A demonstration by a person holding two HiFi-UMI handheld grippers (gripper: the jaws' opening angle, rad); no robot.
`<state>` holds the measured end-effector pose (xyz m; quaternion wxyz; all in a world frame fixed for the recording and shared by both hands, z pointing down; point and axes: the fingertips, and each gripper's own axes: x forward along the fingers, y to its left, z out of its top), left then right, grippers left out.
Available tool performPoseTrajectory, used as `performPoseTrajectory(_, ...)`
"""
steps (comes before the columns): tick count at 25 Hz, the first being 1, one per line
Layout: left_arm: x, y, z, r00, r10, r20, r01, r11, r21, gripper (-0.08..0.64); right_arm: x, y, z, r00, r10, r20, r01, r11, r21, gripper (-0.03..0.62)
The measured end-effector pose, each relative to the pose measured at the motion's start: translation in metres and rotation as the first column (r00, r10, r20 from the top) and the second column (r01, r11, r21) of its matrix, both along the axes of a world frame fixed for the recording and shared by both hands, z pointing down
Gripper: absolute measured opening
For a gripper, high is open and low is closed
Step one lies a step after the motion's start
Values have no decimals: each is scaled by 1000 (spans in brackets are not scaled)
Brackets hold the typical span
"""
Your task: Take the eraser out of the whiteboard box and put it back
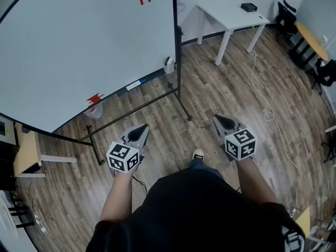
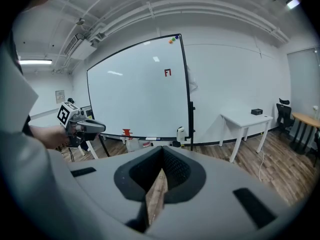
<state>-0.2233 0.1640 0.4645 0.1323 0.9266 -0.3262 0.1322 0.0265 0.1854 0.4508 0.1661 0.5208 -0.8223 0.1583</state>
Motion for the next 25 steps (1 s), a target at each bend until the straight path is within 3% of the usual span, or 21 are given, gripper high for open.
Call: performPoseTrajectory(25, 56, -50, 24, 999, -37, 28, 38, 998, -50, 14, 48, -66, 25, 998, -61, 9, 61, 997, -41, -5)
